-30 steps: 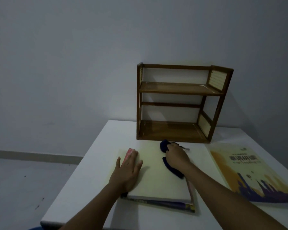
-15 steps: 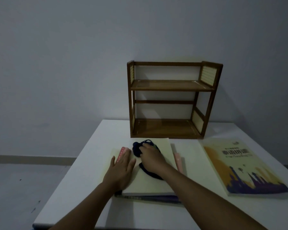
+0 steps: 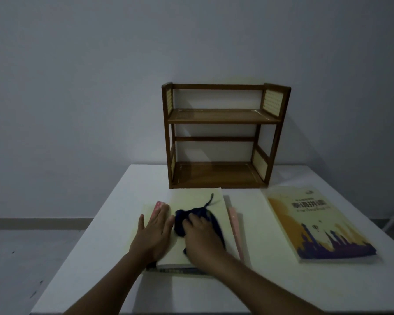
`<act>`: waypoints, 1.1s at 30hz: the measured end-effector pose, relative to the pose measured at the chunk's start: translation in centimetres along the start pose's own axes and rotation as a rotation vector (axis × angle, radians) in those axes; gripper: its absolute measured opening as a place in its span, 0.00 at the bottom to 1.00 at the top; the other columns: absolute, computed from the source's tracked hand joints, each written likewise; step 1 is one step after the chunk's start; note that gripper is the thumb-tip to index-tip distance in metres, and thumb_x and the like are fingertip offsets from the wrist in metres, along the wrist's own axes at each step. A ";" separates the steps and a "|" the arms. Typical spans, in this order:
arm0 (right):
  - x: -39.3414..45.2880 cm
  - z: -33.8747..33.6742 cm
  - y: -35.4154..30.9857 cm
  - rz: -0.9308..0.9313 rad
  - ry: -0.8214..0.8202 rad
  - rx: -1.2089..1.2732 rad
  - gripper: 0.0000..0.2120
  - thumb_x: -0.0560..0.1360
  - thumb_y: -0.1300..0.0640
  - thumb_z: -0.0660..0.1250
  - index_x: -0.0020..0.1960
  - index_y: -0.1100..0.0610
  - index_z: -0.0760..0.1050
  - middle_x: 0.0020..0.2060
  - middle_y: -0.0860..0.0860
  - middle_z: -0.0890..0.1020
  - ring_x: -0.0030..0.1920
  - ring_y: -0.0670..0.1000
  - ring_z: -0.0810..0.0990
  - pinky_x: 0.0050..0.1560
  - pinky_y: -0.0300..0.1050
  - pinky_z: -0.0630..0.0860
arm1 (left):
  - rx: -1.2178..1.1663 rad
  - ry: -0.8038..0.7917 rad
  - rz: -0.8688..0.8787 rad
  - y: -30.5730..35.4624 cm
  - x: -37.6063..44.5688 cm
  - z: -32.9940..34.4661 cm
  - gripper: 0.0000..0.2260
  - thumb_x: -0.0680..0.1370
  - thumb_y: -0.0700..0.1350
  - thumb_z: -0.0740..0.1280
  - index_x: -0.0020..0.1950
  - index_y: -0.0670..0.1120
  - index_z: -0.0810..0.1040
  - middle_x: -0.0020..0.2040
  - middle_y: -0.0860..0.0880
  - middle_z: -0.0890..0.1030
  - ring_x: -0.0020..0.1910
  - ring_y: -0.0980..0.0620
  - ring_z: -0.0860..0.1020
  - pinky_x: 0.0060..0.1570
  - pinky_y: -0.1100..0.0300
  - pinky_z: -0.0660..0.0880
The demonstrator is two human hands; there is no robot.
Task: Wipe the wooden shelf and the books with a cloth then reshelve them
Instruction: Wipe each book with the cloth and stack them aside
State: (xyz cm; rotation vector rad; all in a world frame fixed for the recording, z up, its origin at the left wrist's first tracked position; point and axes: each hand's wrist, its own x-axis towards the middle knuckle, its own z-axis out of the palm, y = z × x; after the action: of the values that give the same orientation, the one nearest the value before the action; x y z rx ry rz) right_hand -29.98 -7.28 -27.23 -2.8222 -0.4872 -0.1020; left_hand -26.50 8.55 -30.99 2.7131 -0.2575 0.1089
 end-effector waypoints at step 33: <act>-3.6 -4.8 11.9 0.442 -0.113 -0.114 0.23 0.79 0.59 0.55 0.73 0.49 0.63 0.75 0.59 0.56 0.74 0.65 0.55 0.72 0.57 0.60 | -0.017 0.153 -0.252 4.5 -0.5 -1.9 0.29 0.80 0.52 0.59 0.77 0.45 0.53 0.69 0.45 0.72 0.63 0.46 0.74 0.64 0.50 0.71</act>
State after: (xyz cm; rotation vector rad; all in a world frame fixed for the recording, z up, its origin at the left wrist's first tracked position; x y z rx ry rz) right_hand -29.44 -20.54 -26.08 -2.9819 0.1326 0.1227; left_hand -27.89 5.38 -27.56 2.6767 0.1281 0.2385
